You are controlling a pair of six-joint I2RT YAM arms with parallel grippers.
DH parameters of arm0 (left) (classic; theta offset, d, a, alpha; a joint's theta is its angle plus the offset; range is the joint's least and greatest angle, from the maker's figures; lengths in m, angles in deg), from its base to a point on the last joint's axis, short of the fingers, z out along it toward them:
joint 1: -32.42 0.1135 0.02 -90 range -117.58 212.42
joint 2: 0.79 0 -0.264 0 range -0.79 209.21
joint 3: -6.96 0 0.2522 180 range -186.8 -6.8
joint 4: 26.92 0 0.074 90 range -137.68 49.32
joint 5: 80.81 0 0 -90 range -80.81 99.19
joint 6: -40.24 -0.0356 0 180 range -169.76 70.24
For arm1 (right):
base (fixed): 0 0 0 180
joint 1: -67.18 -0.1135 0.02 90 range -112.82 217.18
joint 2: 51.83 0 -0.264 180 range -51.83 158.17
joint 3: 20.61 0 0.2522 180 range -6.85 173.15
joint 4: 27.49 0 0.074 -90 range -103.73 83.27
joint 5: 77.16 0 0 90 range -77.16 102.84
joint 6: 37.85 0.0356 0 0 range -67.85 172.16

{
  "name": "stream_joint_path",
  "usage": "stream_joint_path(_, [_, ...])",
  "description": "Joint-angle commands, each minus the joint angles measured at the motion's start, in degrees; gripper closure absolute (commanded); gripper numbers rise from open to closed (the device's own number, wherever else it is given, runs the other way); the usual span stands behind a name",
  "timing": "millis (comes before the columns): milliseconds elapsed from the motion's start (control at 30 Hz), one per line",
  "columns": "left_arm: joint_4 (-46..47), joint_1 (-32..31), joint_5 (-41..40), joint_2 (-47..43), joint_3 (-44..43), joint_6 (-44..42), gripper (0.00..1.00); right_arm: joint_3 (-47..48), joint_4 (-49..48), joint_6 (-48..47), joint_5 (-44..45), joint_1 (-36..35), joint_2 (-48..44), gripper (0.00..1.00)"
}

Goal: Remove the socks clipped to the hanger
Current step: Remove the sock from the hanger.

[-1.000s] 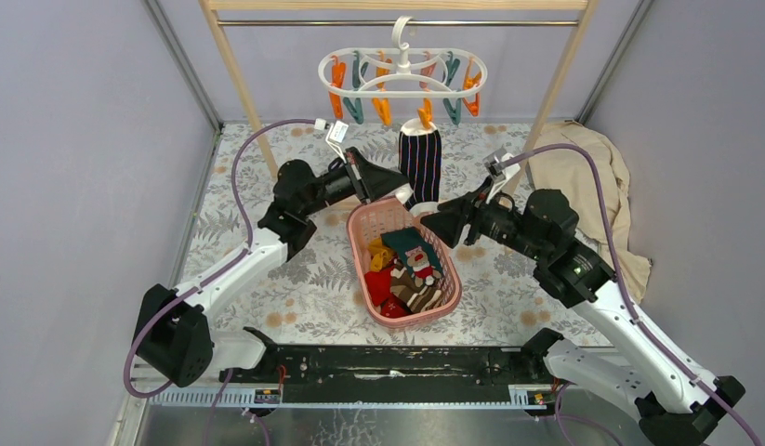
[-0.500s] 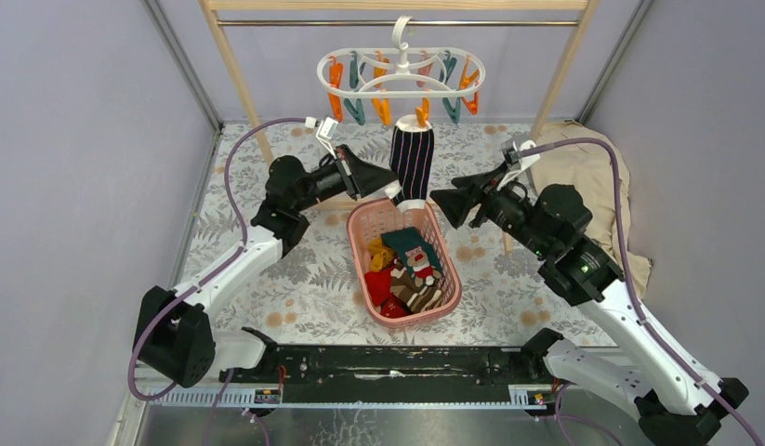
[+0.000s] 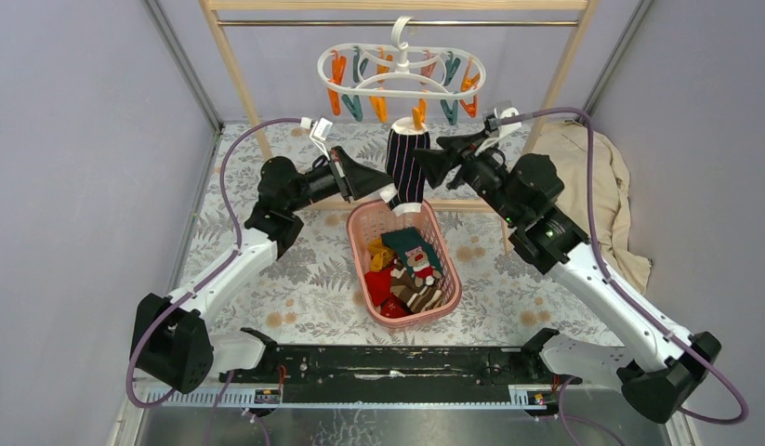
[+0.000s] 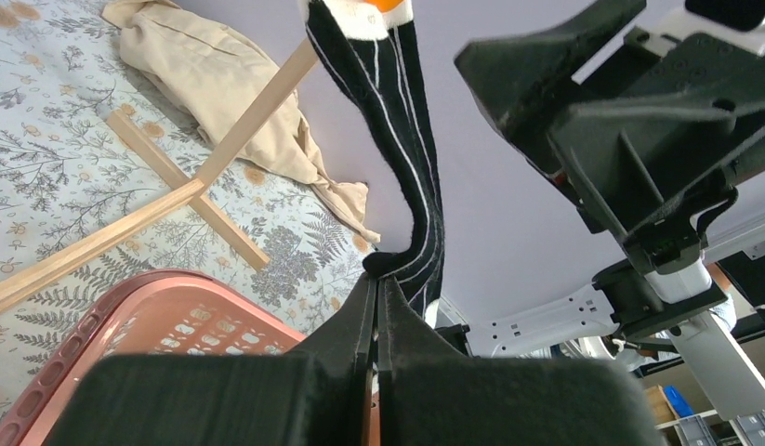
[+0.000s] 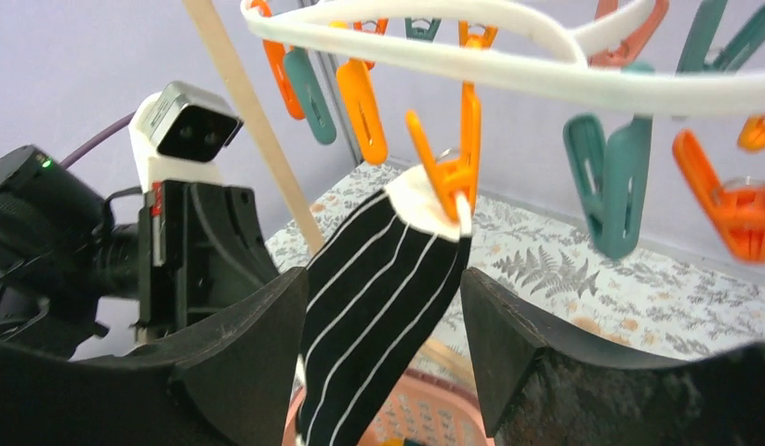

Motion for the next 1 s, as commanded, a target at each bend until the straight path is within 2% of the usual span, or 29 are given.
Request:
stream_joint_path(0, [0.6,0.8,2.6,-1.8,0.8,0.3,1.0,5.0,-7.1,-3.3,2.2,-0.2,4.1,0.32])
stream_joint_path(267, [-0.8,1.2,3.9,-4.0,0.7,0.5,1.0,8.0,-9.1,-4.6,4.6,-0.2,8.9,0.32])
stream_joint_path(967, [-2.3,2.3,5.3,-5.0,1.4,-0.2,0.99,12.3,-13.2,-2.9,5.4,1.2,14.2,0.41])
